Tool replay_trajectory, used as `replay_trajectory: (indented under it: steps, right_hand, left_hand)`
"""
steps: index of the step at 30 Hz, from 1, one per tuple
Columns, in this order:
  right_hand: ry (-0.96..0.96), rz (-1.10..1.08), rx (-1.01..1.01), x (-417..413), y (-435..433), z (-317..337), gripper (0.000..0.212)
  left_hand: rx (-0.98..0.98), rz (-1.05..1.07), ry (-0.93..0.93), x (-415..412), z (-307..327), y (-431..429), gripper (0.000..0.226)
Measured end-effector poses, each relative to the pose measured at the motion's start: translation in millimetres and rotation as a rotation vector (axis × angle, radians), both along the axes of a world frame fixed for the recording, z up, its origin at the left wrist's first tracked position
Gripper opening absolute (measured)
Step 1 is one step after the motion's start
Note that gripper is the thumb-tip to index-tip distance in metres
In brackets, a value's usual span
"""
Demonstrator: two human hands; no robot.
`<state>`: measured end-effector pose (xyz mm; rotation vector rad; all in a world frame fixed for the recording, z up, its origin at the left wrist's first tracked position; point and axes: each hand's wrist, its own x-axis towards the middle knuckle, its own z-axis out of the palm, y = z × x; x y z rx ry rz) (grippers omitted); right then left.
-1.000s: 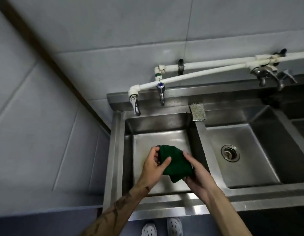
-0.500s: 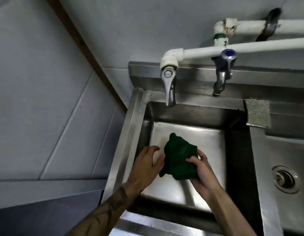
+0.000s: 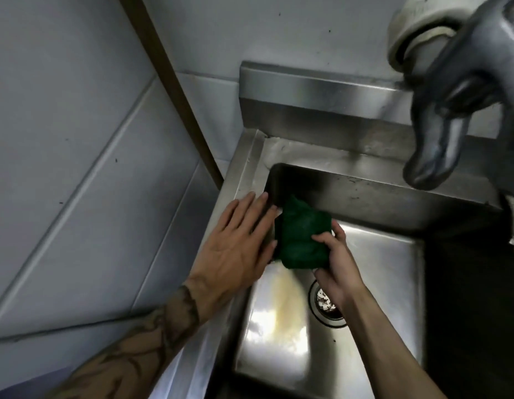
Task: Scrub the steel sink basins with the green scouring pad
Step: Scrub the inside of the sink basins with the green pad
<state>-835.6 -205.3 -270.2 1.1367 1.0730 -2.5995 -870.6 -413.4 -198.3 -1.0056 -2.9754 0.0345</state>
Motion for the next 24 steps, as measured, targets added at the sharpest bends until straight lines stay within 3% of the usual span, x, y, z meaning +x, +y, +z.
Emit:
replay_trajectory:
  steps: [2, 4, 8, 11, 15, 17, 20, 24]
  right_hand:
    - [0.002, 0.017, 0.007, -7.9, -3.7, -17.3, 0.05]
    - [-0.094, 0.077, 0.144, -6.9, -9.0, -34.3, 0.044]
    - [-0.273, 0.306, 0.908, 16.5, -10.0, -61.9, 0.043]
    - [-0.139, 0.426, 1.37, 21.8, -11.8, -67.1, 0.041]
    - [0.19, 0.714, 1.737, -0.3, -20.9, -73.3, 0.041]
    - [0.283, 0.895, 1.88, -14.8, -24.6, -80.4, 0.048]
    - [0.262, 1.163, 1.937, -29.8, -22.2, -94.4, 0.066]
    - [0.139, 1.17, 1.937, -34.9, -26.0, -111.4, 0.074]
  left_hand:
    - [-0.014, 0.021, 0.02, -1.3, -4.9, 0.6, 0.065]
    - [-0.045, 0.038, 0.01, -3.2, -6.9, 0.0, 0.069]
    - [-0.06, 0.052, 0.004, -3.6, -8.4, -1.8, 0.068]
    - [-0.041, 0.054, 0.004, -3.9, -9.7, -1.2, 0.067]
    - [-0.066, 0.036, 0.013, -3.7, -14.4, -2.4, 0.068]
    - [-0.074, 0.025, 0.024, -3.5, -16.8, -3.7, 0.068]
    - [-0.044, 0.019, 0.037, -5.0, -19.6, -3.5, 0.067]
    - [-0.005, 0.009, 0.063, -6.3, -24.3, -4.1, 0.066]
